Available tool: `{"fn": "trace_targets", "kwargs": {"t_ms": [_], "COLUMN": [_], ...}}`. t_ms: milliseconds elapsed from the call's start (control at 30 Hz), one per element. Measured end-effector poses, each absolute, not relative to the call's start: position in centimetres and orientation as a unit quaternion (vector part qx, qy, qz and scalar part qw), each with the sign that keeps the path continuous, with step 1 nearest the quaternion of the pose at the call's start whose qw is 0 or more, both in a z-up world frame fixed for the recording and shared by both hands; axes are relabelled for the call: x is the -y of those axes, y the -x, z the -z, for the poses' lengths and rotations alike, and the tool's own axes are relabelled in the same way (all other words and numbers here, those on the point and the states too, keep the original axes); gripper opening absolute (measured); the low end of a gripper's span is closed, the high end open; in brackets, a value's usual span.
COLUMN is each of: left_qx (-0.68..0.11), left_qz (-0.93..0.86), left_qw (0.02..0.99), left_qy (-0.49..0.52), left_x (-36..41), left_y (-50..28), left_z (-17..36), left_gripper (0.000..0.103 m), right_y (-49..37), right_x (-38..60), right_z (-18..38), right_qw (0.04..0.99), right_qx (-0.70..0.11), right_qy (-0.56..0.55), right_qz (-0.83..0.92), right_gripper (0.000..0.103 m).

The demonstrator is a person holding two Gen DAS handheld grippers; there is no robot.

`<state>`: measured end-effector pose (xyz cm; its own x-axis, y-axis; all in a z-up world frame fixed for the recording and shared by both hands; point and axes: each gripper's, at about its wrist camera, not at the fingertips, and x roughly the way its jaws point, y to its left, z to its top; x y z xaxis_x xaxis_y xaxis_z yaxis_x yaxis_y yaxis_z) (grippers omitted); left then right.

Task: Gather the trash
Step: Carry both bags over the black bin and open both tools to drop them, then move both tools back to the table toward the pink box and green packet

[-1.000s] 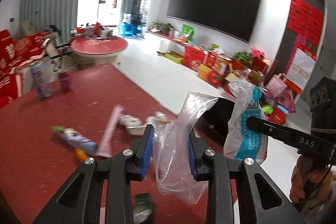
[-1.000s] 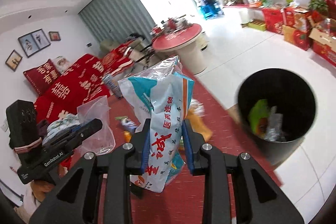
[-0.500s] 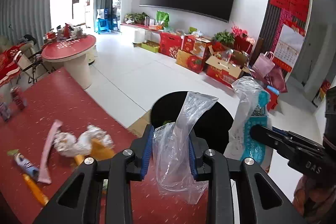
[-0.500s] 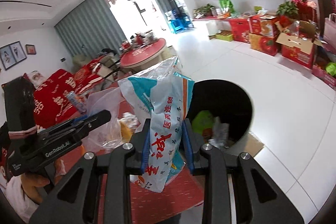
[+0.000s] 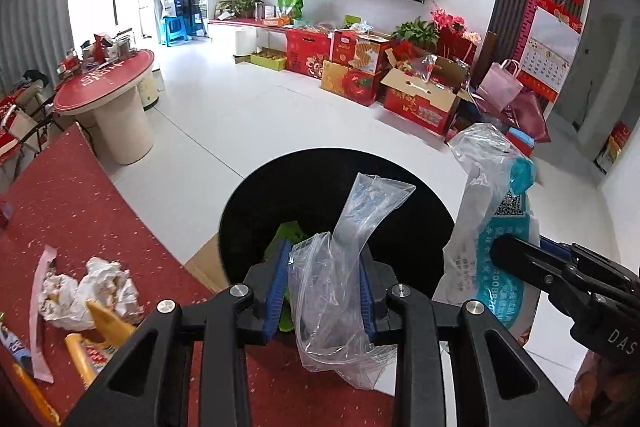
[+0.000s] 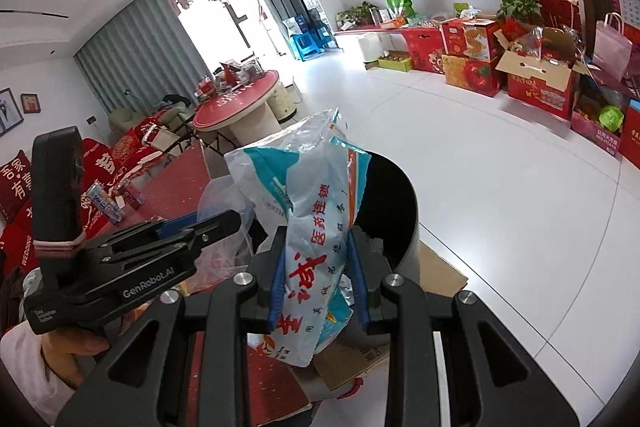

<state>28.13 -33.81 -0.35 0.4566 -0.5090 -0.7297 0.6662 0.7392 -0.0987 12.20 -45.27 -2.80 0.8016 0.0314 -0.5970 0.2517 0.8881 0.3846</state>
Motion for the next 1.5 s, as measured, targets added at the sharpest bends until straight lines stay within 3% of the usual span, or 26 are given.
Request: {"fn": "trace_targets", "kwargs": {"t_ms": [667, 800, 1100, 1200, 1500], "left_qx": [-0.386, -0.385, -0.383, -0.383, -0.38], "left_qz": [0.331, 0.327, 0.32, 0.319, 0.296], "left_qw": [0.856, 0.859, 0.863, 0.863, 0.872], "left_qy": [-0.097, -0.086, -0.079, -0.081, -0.092], "left_x": [32.2, 30.1, 24.9, 22.4, 14.7], "left_y": [-27.3, -26.6, -23.8, -22.1, -18.5], "left_z": [0.3, -0.1, -0.7, -0.4, -0.1], "left_gripper": [0.103, 0.103, 0.103, 0.103, 0.103], "right_y": [-15.5, -15.9, -14.7, -14.1, -12.2], "right_x": [46.0, 45.9, 44.5, 43.7, 39.6], "right_z": [4.8, 4.9, 3.8, 3.5, 3.6], "right_qw": [0.91, 0.907, 0.909, 0.909, 0.903], "right_qx": [-0.339, -0.346, -0.345, -0.346, -0.363], "right_qy": [-0.23, -0.232, -0.227, -0.227, -0.227], "right_qz": [0.067, 0.065, 0.053, 0.048, 0.027], "right_gripper": [0.035, 0.051, 0.052, 0.061, 0.066]}}
